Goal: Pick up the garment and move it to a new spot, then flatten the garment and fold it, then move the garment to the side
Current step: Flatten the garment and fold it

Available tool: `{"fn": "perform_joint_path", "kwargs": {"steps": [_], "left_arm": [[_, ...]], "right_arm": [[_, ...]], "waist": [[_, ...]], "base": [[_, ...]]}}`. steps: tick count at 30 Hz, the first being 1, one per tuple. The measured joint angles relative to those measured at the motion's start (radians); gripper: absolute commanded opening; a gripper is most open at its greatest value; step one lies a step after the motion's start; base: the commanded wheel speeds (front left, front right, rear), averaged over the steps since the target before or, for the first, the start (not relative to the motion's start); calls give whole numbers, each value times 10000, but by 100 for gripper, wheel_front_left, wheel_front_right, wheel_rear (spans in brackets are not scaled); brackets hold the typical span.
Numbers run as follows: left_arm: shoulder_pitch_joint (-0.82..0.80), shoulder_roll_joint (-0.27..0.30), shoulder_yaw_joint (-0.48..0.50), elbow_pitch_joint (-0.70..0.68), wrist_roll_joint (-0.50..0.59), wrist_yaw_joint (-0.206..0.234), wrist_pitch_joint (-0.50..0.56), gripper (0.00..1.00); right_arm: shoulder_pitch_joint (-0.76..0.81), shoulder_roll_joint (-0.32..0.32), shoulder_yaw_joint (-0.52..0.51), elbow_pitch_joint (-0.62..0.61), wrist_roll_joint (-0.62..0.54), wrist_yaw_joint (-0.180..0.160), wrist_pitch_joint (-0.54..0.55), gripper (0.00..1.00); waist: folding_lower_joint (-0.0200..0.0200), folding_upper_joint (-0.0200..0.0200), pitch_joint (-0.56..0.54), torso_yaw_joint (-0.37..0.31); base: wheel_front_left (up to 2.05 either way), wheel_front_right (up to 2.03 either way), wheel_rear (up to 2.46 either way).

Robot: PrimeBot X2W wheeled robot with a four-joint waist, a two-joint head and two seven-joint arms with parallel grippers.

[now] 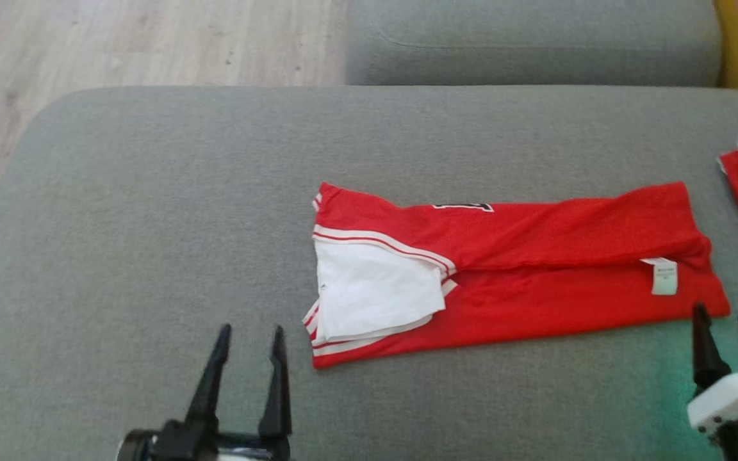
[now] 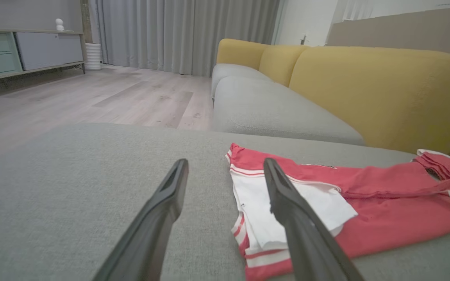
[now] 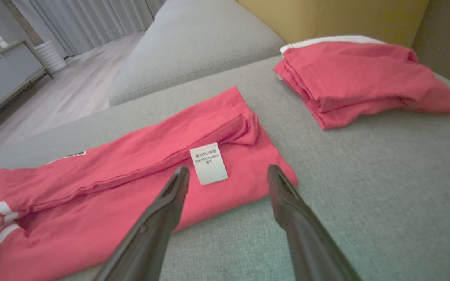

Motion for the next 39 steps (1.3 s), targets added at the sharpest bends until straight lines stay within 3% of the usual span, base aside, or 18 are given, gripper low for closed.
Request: {"fn": "perform_joint_path", "kwargs": {"steps": [5, 17, 28, 29, 30, 32, 39], "left_arm": [[419, -424, 412, 13, 940, -345, 0, 100], [368, -1473, 1116, 253, 2052, -1496, 0, 100], [314, -1854, 1755, 433, 2150, -2109, 0, 100], [292, -1868, 1799, 433, 2159, -2115, 0, 100], [268, -1875, 1818, 435, 2178, -2194, 0, 100], [190, -1896, 1831, 435, 2253, -2265, 0, 100], [116, -1975, 2107, 447, 2303, -2372, 0, 100]], "right_arm": [[-355, 199, -941, 612, -320, 0, 537, 100], [-3479, 19, -3289, 2514, -1478, 0, 2073, 100], [-3665, -25, -3528, 3279, -1921, 0, 2686, 100], [-3673, -25, -3509, 3279, -1841, 0, 2688, 87], [-3677, -27, -3482, 3275, -1764, 0, 2690, 47], [-3677, -38, -3405, 3266, -1613, 0, 2721, 0], [-3643, -98, -2911, 3204, -1020, 0, 2543, 0]], "waist": [[1, 0, 20, 291], [5, -1, 997, 973], [3, -1, 1370, 963], [3, -1, 1388, 945], [4, -1, 1403, 930], [3, -1, 1428, 909], [3, -1, 1470, 858]], "base": [[0, 0, 0], [0, 0, 0], [0, 0, 0], [0, 0, 0], [0, 0, 0], [0, 0, 0], [0, 0, 0]]}}
